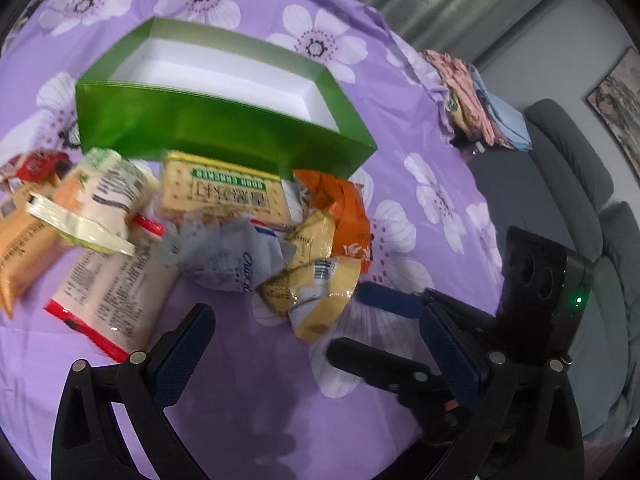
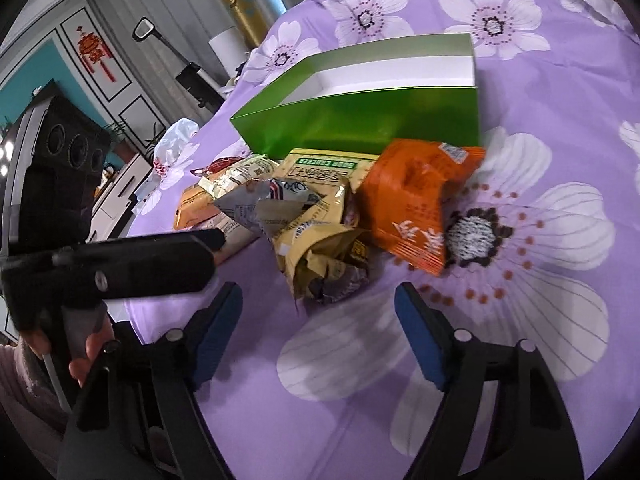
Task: Organize snacks
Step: 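Reach the right gripper to the yellow wrapped snack and grasp it, then carry the yellow snack into the green box and open the right gripper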
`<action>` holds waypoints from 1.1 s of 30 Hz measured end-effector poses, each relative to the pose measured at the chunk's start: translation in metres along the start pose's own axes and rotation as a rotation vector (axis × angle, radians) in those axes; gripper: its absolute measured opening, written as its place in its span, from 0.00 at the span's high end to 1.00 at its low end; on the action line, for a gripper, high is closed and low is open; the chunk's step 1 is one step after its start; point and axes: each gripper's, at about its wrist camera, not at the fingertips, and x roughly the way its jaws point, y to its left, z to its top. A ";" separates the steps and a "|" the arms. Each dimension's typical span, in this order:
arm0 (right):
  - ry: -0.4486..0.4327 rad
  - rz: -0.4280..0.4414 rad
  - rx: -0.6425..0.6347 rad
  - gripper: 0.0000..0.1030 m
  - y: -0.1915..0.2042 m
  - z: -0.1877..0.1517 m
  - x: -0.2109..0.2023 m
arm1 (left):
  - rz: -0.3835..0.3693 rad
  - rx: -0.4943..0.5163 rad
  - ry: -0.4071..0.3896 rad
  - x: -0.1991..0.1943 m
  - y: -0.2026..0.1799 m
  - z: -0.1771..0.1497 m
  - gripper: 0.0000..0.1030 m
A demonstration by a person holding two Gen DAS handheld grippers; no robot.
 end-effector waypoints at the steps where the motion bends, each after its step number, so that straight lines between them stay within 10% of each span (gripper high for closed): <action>1: 0.001 0.004 -0.003 0.26 0.000 0.001 0.002 | -0.003 -0.009 0.008 0.004 0.002 0.000 0.03; 19: 0.024 0.009 -0.031 0.50 -0.004 0.013 0.028 | -0.010 -0.070 0.067 0.040 0.012 0.011 0.42; 33: -0.060 -0.019 -0.078 0.56 0.019 0.009 -0.021 | -0.038 0.047 0.003 -0.004 -0.031 0.009 0.43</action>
